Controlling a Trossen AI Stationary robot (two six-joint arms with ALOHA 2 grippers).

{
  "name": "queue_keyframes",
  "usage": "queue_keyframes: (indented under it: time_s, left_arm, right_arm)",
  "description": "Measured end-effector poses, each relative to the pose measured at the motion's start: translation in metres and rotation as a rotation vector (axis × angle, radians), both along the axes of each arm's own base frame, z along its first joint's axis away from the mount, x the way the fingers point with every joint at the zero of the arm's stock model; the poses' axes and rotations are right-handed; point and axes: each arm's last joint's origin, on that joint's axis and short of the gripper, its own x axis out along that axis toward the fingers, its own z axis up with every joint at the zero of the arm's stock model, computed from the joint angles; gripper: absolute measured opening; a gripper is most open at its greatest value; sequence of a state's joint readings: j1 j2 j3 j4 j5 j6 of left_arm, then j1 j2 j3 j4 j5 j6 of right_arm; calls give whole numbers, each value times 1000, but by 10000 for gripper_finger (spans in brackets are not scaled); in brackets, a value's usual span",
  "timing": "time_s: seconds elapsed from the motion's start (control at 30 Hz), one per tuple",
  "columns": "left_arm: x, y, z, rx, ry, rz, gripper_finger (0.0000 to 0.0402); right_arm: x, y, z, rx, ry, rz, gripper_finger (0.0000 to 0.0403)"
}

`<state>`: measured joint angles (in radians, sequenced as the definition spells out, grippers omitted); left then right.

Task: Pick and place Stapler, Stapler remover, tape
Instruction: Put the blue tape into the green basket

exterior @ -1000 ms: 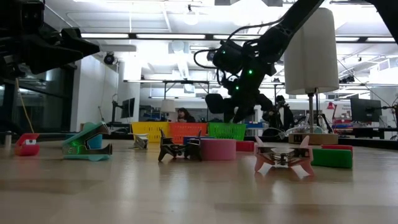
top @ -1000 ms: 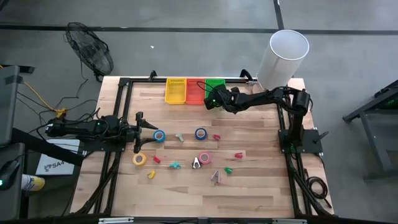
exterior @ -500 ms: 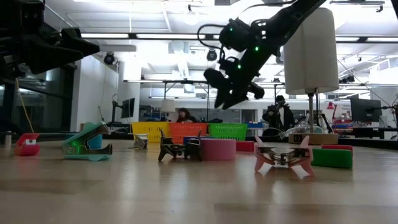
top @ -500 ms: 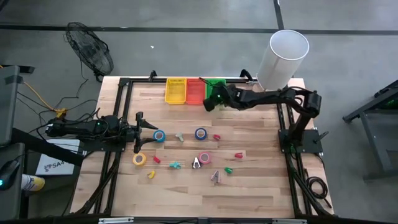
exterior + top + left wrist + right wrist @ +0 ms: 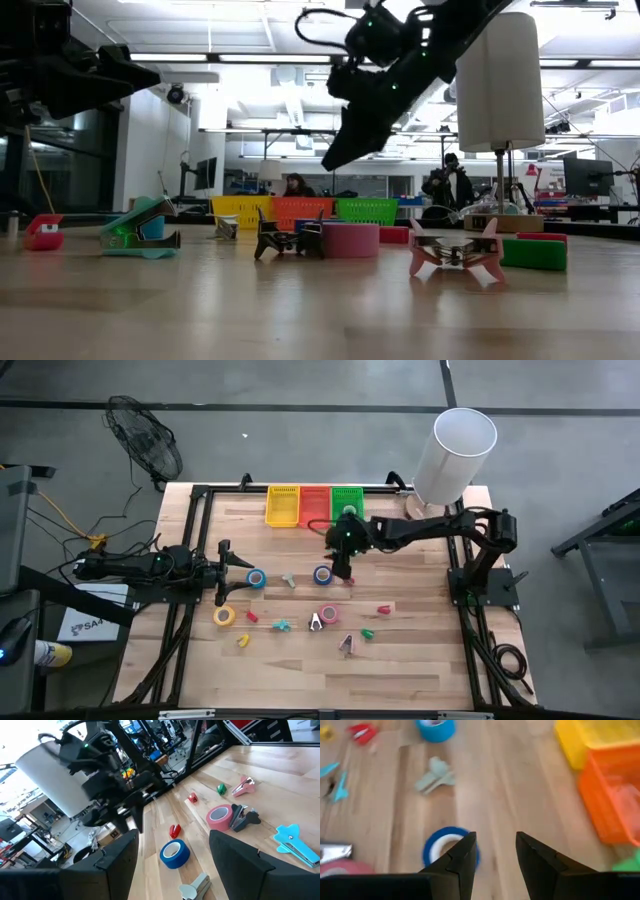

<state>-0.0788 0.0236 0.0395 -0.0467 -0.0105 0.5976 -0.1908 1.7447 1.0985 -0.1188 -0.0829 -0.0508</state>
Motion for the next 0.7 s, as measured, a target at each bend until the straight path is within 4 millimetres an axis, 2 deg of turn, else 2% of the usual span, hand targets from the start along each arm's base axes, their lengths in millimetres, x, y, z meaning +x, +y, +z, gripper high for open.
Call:
queue_keyframes:
  time_s: [0.17,0.33,0.5,0.7]
  left_arm:
    - [0,0,0,0,0,0,239]
    - [0,0,0,0,0,0,239]
    - [0,0,0,0,0,0,239]
    - [0,0,0,0,0,0,239]
  right_arm:
    - [5,20,2,-57,-24,91,129]
    - [9,34,-5,-62,-11,125,130]
    - [12,41,-17,-89,29,121,132]
    - [13,43,-17,-100,28,97,157]
